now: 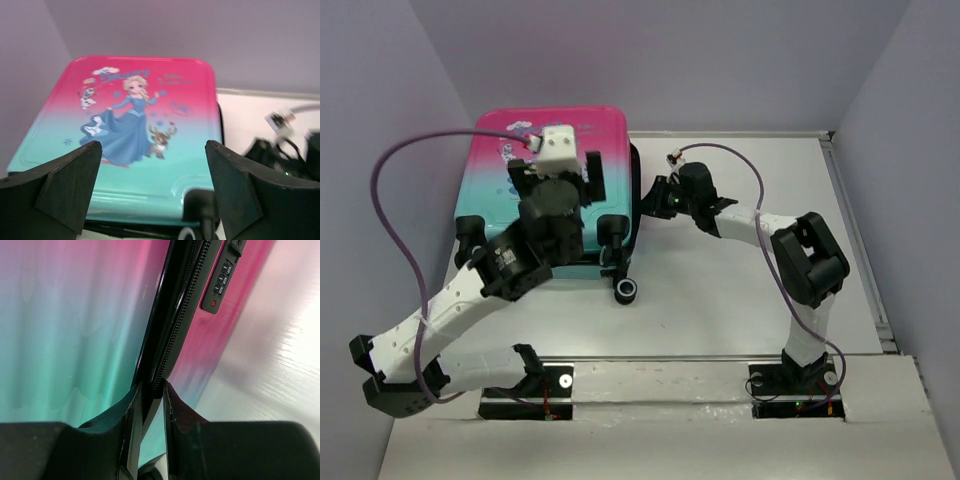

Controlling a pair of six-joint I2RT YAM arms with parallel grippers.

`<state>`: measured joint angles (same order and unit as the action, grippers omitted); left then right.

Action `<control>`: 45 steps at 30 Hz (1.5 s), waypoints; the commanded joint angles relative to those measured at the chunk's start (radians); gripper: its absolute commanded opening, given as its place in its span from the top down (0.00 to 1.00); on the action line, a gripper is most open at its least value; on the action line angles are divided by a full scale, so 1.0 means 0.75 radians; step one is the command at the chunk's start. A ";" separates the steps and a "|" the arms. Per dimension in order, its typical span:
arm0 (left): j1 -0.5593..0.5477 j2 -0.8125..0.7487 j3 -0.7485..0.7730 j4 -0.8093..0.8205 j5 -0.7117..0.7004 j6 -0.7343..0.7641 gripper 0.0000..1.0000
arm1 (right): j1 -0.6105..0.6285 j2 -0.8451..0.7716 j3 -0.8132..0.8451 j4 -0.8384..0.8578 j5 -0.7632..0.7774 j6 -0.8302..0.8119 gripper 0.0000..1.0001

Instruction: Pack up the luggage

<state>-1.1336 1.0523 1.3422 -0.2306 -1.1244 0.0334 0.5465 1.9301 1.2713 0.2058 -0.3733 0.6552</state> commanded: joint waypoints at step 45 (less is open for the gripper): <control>1.583 0.339 -0.840 0.397 1.446 -0.924 0.84 | -0.410 0.089 0.339 -0.428 0.156 -0.352 0.93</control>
<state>0.1230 1.2816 0.7349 -0.0135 -0.0055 -0.6399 0.1814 1.9446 1.3849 -0.1028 -0.2420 0.4046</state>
